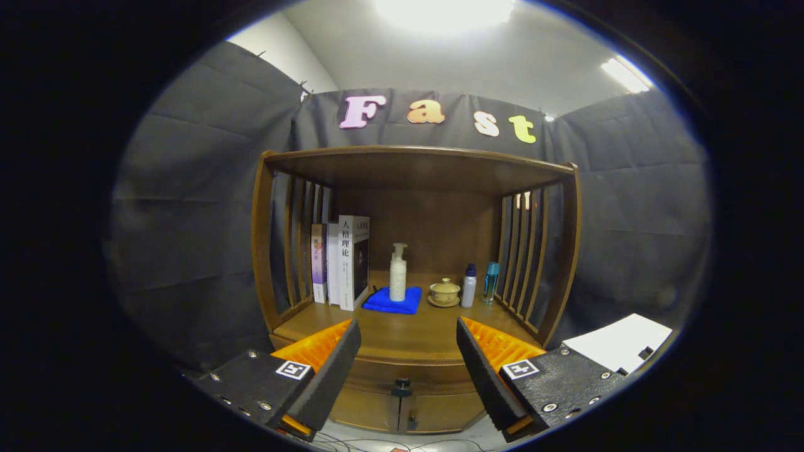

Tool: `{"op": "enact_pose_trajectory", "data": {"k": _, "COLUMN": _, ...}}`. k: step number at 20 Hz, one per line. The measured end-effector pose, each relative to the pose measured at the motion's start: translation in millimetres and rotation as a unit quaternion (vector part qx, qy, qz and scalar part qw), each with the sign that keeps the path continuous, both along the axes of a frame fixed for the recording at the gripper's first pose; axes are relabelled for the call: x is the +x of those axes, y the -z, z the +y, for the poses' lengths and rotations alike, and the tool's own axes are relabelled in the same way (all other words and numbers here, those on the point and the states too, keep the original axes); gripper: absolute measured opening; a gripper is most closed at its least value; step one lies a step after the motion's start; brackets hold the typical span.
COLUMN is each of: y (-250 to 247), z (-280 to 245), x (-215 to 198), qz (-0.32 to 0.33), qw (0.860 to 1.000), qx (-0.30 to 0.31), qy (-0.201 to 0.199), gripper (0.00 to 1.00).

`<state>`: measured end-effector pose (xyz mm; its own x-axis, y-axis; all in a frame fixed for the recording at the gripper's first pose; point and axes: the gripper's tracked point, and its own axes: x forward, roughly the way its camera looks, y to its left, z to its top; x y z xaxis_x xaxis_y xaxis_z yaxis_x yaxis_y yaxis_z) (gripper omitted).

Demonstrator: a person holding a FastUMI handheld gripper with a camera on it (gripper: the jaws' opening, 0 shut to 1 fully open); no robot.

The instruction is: Pull open the drawer, take out the items inside it, and place them on the countertop above the cabinet.

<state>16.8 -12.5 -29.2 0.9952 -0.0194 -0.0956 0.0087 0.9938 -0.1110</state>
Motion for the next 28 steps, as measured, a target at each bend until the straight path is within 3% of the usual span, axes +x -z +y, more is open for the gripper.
{"op": "enact_pose_trajectory", "data": {"k": 3, "y": 4.0, "z": -0.4, "x": 4.0, "qz": 0.002, "qw": 1.000, "qx": -0.029, "qy": 0.004, "gripper": 0.95}}
{"op": "enact_pose_trajectory", "data": {"k": 8, "y": 28.0, "z": 5.4, "x": 28.7, "qz": 0.005, "qw": 1.000, "qx": -0.023, "qy": 0.006, "gripper": 0.95}}
{"op": "enact_pose_trajectory", "data": {"k": 18, "y": 158.7, "z": 7.0, "x": 67.9, "qz": 0.068, "qw": 0.997, "qx": -0.002, "qy": 0.027, "gripper": 0.95}}
{"op": "enact_pose_trajectory", "data": {"k": 23, "y": 219.1, "z": 10.4, "x": 73.7, "qz": 0.112, "qw": 0.992, "qx": 0.046, "qy": 0.024, "gripper": 0.95}}
{"op": "enact_pose_trajectory", "data": {"k": 28, "y": 247.2, "z": 1.1, "x": 81.4, "qz": 0.122, "qw": 0.991, "qx": 0.022, "qy": 0.041, "gripper": 0.93}}
